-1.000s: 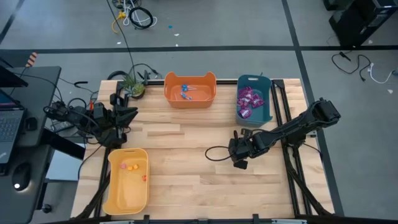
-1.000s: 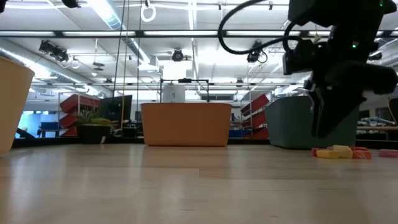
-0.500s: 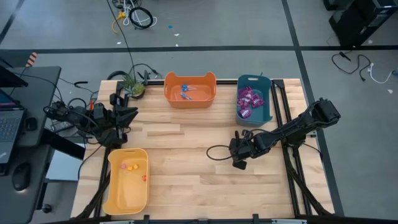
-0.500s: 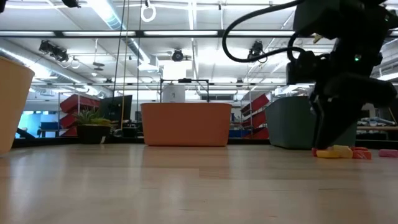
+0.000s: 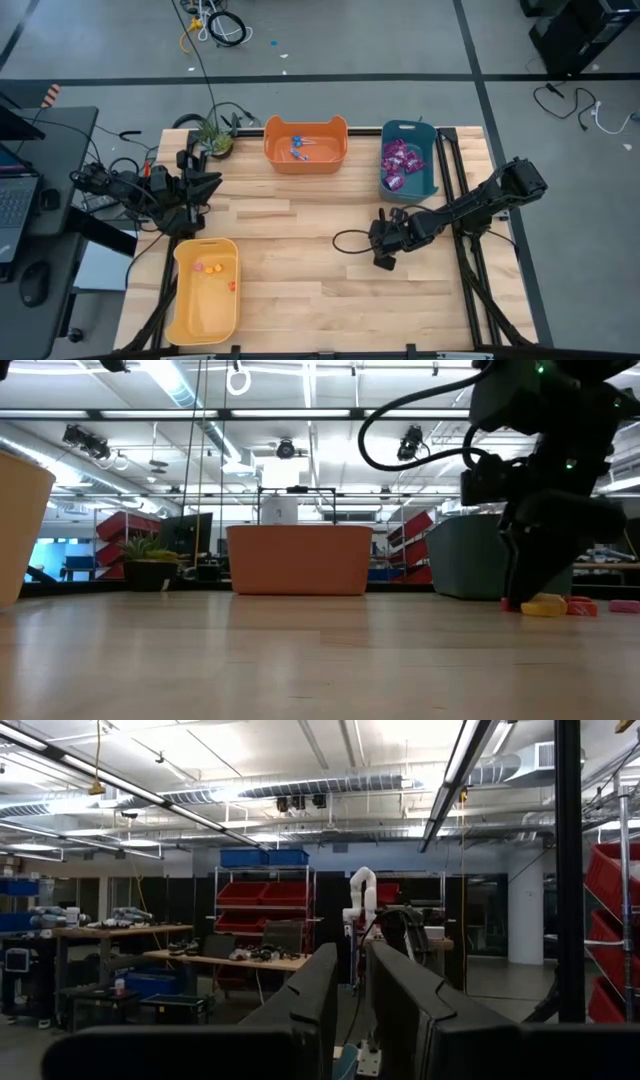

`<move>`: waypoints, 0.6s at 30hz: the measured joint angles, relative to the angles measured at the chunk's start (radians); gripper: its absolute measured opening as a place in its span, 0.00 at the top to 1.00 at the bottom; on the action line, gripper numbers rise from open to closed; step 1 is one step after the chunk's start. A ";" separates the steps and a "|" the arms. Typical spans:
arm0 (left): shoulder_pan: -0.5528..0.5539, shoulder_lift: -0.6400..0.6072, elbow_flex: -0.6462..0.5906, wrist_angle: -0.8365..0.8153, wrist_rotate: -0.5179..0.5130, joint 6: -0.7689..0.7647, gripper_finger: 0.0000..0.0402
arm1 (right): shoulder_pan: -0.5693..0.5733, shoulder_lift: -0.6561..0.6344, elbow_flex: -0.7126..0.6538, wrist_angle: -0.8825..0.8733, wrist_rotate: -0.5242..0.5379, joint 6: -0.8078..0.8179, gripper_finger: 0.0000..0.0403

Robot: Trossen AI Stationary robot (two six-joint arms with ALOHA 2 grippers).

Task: Sort candy
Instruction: Put the left red candy into the yellow bin

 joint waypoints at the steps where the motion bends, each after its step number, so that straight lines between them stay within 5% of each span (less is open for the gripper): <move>1: 0.000 0.000 0.000 0.000 0.000 0.000 0.83 | -0.001 0.000 0.000 0.000 0.000 -0.003 0.68; 18: 0.000 0.000 0.000 -0.002 0.000 0.000 0.83 | -0.002 0.000 0.000 0.005 -0.001 -0.019 0.63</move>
